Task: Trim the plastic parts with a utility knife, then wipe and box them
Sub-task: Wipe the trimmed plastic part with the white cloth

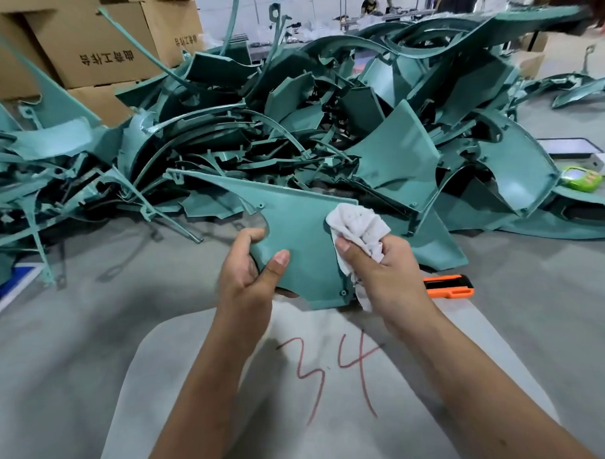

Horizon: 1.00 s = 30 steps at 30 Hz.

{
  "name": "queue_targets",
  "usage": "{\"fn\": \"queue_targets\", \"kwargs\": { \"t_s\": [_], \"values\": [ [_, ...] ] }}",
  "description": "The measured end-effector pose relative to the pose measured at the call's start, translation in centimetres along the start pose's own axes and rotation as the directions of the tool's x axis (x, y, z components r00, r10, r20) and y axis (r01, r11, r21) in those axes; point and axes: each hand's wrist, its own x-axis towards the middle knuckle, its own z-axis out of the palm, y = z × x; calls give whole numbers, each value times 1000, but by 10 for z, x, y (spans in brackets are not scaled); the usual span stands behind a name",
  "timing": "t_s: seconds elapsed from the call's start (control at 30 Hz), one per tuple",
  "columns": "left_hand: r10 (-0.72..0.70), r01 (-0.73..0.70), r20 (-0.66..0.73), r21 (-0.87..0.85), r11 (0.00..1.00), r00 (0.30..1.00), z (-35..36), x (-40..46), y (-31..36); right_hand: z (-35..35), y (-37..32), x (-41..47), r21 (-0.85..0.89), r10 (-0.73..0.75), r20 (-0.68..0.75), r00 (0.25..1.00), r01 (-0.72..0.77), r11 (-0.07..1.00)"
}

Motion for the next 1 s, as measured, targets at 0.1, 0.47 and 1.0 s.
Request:
{"fn": "queue_targets", "kwargs": {
  "t_s": [0.1,0.47,1.0],
  "values": [
    [-87,92,149,-23,996,985,-10,4,2,-5,-3,1,50,13,-102,995,-8,999],
    [-295,242,-108,-350,905,949,9,-2,-6,4,2,0,129,-3,-203,979,30,991],
    [-164,135,182,161,978,970,-11,-1,5,-17,-10,2,-181,-116,100,988,132,975]
  ]
}}
